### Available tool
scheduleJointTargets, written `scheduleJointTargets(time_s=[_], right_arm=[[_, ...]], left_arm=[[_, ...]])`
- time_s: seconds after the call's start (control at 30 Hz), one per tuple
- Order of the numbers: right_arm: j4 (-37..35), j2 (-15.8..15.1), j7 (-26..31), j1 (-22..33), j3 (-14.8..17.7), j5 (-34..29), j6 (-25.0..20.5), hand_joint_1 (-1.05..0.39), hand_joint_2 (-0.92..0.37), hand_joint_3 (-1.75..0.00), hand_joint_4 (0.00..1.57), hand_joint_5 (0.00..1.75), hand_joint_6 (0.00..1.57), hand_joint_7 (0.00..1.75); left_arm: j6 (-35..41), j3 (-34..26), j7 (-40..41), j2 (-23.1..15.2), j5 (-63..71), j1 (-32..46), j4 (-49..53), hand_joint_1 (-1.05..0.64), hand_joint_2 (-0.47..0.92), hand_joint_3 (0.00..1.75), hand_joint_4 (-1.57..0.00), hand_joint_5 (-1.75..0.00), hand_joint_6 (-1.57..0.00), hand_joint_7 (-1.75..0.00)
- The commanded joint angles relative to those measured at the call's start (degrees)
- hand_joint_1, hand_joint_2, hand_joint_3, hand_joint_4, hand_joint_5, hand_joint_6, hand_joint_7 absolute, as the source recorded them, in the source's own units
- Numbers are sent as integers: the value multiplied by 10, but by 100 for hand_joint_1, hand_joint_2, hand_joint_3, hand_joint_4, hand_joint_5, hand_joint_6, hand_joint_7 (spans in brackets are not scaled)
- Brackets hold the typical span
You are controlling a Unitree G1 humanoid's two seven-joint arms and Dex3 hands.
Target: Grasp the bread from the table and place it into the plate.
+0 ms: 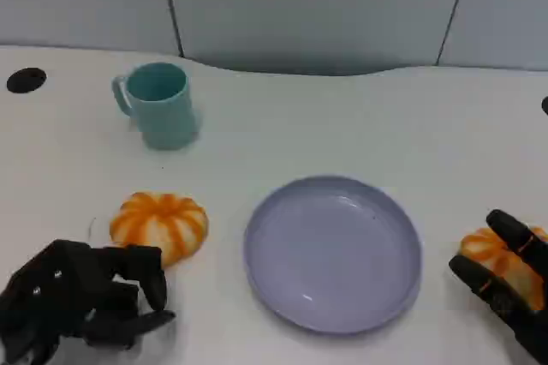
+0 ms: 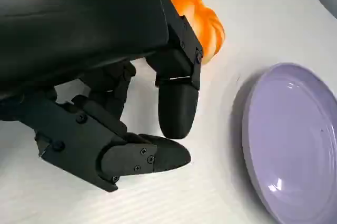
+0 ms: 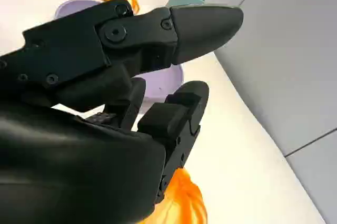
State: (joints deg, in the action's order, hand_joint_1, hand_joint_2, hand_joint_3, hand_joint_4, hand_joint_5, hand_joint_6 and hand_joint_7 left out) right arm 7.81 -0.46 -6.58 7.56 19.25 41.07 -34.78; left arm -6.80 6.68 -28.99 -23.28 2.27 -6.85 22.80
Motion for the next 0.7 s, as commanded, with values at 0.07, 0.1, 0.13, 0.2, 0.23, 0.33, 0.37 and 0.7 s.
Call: scheduleJointTargets(time_s=[0.07, 0.1, 0.13, 0.2, 0.23, 0.33, 0.37, 0.7], right_arm=[[0, -6, 2, -3, 8, 3, 1, -36, -92, -25, 55, 76, 83, 4], [0, -7, 2, -3, 7, 2, 1, -36, -92, -25, 55, 76, 83, 4], [0, -6, 2, -3, 7, 2, 1, -36, -92, -26, 55, 76, 83, 4], [2, -5, 4, -3, 6, 1, 1, -36, -92, -26, 55, 76, 83, 4], [3, -4, 6, -2, 6, 0, 1, -36, -92, -26, 55, 76, 83, 4], [7, -1, 11, -1, 3, -2, 1, -37, -92, -24, 56, 77, 84, 4], [5, -1, 8, -1, 3, -1, 3, -36, -92, -24, 55, 77, 84, 4], [14, 4, 20, -3, -6, -7, 2, -36, -92, -31, 54, 78, 80, 2]], left_arm=[[5, 7, -13, -4, 5, 13, 11, -43, 61, 61, -74, -175, -62, -175], [7, 6, -13, -4, 5, 13, 12, -43, 61, 61, -74, -175, -62, -175], [7, 4, -11, -2, 3, 13, 12, -43, 61, 61, -74, -175, -62, -175], [-6, -5, -5, 5, -7, 18, 13, -42, 60, 60, -76, -175, -63, -175], [-17, -12, 1, 10, -14, 22, 13, -42, 60, 60, -78, -175, -64, -175], [-127, -32, 62, 28, 1, 42, 13, -38, 60, 62, -83, -175, -66, -175], [-201, -40, 92, 36, 12, 44, 26, -38, 61, 62, -84, -175, -65, -175], [-434, -74, 492, -13, 398, 5, -20, -30, 81, 38, -81, -175, -54, -175]])
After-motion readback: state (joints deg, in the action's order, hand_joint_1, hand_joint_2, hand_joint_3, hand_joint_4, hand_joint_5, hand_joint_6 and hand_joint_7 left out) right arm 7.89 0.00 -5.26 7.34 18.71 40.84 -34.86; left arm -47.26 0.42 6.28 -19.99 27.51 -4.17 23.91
